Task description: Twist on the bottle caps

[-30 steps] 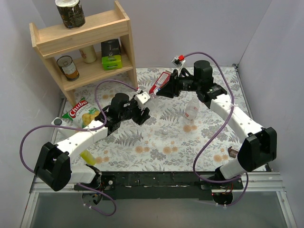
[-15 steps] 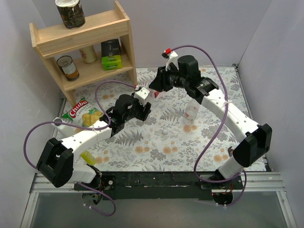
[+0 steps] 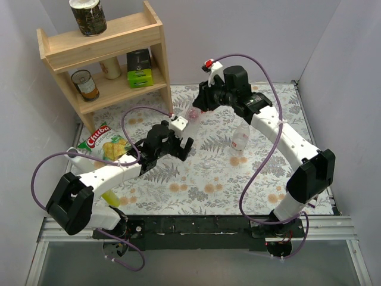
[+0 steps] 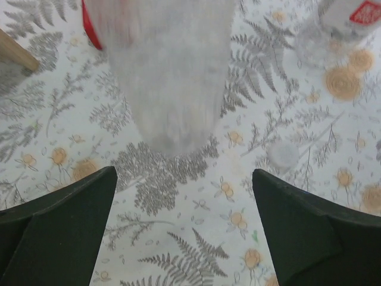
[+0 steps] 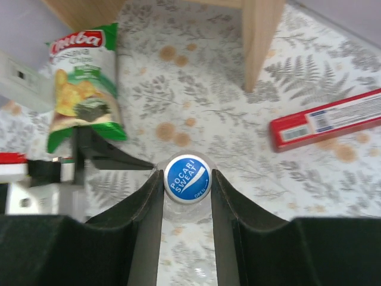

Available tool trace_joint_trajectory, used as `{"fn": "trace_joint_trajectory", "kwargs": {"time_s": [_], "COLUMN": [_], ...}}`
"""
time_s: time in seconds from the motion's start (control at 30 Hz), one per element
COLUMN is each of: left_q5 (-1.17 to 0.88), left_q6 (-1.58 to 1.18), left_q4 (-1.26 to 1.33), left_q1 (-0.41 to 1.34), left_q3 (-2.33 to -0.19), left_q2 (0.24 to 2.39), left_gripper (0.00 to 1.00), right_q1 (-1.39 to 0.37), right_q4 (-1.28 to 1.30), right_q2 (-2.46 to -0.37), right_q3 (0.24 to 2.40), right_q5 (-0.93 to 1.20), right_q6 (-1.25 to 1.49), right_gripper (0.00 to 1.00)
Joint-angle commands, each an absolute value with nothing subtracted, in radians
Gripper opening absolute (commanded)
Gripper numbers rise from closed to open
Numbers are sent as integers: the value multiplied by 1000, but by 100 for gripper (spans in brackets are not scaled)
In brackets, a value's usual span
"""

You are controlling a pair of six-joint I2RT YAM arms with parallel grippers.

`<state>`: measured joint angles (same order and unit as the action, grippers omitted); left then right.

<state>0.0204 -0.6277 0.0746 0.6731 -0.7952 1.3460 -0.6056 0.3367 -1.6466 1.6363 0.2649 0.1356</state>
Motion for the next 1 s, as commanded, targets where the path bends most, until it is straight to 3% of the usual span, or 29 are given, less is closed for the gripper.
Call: {"fn": "trace_joint_trajectory", "kwargs": {"time_s": [0.0, 0.27, 0.57, 0.87, 0.97], "left_q5": [-95, -116, -261, -255, -259], "left_q6": [-519, -328, -313, -293, -293], "left_q4": [-47, -279, -350, -351, -351], "left_q1": [675, 661, 657, 637, 629], "left_q3": [-750, -709, -700, -712, -712], "left_q2": [1282, 1267, 1262, 1296, 1301], "left_gripper": [98, 98, 98, 98, 98], "right_q1": [-522, -505, -500, -499, -499], "right_q4": [322, 253, 103, 51, 52], "right_q2": [-1638, -1621, -1628, -1647, -1646], "right_q3": [1701, 1643, 1523, 1448, 1430], "right_q5": [351, 451, 454, 448, 451], "right_q6": [-144, -362, -341, -328, -325], "right_gripper": [1, 1, 1, 1, 15]}}
